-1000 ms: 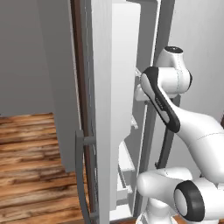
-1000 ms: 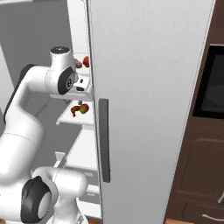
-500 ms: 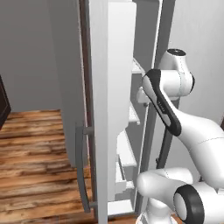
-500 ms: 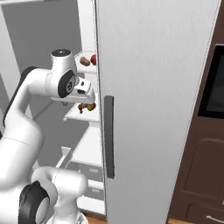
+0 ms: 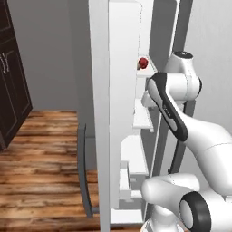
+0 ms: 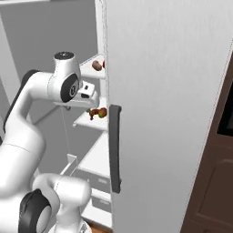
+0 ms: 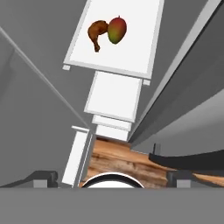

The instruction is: Take the potato and bell pepper from the highest rack and move them to the second highest rack where the mango and chicken drumstick are located, to maximize freezer space. Close the freezer door after rearranging.

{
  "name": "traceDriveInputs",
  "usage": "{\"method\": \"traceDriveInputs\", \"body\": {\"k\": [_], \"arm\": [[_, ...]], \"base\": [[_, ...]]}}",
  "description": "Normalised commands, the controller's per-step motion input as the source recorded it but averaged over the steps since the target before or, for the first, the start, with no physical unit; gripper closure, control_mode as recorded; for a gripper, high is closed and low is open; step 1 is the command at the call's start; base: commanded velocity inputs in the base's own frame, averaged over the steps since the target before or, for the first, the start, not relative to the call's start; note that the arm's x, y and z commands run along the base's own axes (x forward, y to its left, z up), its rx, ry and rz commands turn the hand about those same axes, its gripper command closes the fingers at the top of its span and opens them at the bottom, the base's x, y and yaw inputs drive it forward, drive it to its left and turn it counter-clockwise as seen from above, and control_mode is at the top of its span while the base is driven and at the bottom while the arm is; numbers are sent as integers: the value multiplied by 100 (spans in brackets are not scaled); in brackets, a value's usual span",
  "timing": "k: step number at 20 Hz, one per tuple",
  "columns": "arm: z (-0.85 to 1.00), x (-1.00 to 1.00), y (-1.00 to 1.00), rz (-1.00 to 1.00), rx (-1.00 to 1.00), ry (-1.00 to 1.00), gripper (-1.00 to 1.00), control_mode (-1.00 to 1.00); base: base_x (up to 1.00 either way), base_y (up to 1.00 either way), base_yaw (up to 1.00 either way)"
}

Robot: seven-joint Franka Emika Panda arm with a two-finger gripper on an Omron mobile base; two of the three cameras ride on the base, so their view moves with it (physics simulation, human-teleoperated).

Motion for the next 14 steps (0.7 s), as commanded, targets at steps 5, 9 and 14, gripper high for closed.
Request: {"method": "traceDriveInputs", "body": {"k": [5, 9, 14], "arm": [[0, 0, 0, 0, 0, 0, -100, 100], [0, 0, 0, 0, 0, 0, -100, 100], [0, 0, 0, 0, 0, 0, -100, 100]], "base": [[52, 6, 30], [74, 7, 35], [64, 7, 30]]}}
